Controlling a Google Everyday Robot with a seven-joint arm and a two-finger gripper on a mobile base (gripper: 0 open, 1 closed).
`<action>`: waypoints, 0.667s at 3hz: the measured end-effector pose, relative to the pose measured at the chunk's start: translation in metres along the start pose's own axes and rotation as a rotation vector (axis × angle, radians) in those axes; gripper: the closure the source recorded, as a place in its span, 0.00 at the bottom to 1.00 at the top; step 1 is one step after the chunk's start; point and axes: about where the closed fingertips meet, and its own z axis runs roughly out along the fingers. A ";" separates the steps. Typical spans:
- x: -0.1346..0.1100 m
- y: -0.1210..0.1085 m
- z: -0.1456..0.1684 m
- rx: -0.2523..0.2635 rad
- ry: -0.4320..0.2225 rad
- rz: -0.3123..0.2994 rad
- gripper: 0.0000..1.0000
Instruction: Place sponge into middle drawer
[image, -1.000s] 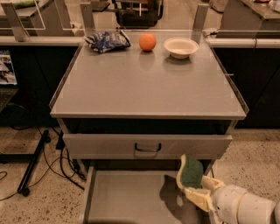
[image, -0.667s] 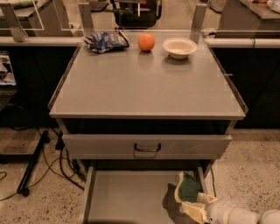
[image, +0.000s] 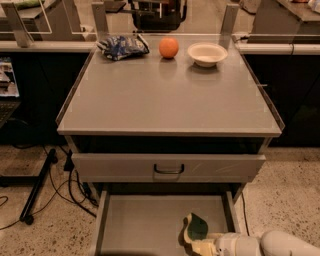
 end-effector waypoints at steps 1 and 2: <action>0.010 -0.006 0.035 -0.045 0.063 0.010 1.00; 0.011 -0.005 0.043 -0.056 0.078 0.008 0.86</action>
Offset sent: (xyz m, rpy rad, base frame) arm 0.0080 0.0176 -0.0335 0.0093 0.0639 0.0502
